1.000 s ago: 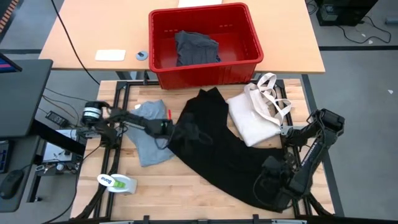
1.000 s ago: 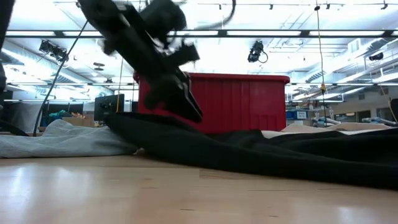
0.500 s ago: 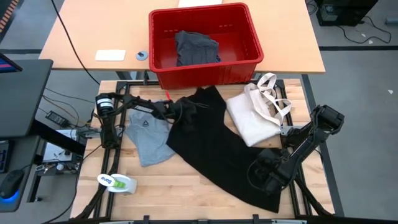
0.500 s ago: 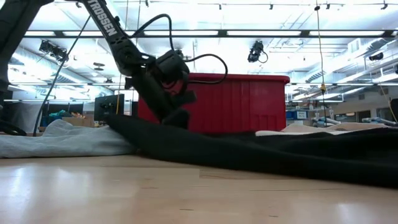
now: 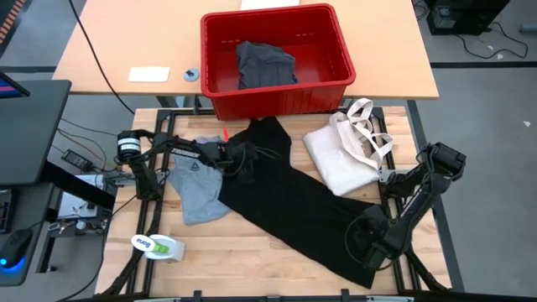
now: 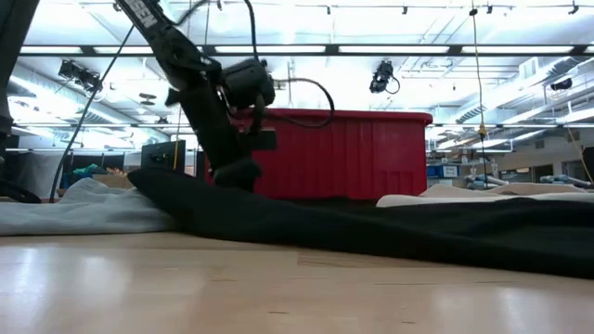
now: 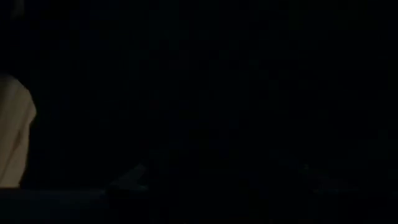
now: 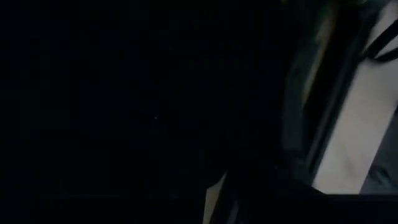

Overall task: Fold Laundry from Bin
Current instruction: Fold the black shirt

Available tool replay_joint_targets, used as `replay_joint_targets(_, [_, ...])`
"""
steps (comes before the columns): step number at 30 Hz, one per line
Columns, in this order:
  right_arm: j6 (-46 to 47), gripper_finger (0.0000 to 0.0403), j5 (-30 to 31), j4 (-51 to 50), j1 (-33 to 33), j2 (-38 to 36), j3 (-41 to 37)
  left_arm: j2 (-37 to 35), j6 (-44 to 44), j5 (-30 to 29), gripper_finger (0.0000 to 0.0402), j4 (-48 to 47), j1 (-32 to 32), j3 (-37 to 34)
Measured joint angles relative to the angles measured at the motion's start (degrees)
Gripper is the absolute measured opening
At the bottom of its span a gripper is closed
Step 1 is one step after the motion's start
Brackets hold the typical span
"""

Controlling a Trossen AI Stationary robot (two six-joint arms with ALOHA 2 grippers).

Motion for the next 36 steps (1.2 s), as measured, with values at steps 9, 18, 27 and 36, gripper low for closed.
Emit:
replay_joint_targets(9, [-3.1, 0.0077, 23.21, -11.89, 1.13, -0.04, 9.0, -9.32, 1.36, -3.36, 0.0192, -1.68, -3.53, 0.07])
replay_joint_targets(18, [-18.44, 0.0077, 39.72, 3.05, -6.87, -0.04, 0.27, -1.14, 4.72, 3.13, 0.0192, 10.61, -3.53, 0.15])
replay_joint_targets(27, [-25.44, 0.0077, 28.62, 10.71, -14.09, -0.15, -7.13, 5.28, 2.13, -0.69, 0.0192, 5.91, 1.61, 0.57])
replay_joint_targets(36, [-17.6, 0.005, 12.61, 7.21, -13.46, -0.15, -10.01, 1.24, 1.36, -1.81, 0.0192, -1.98, 2.6, 0.07])
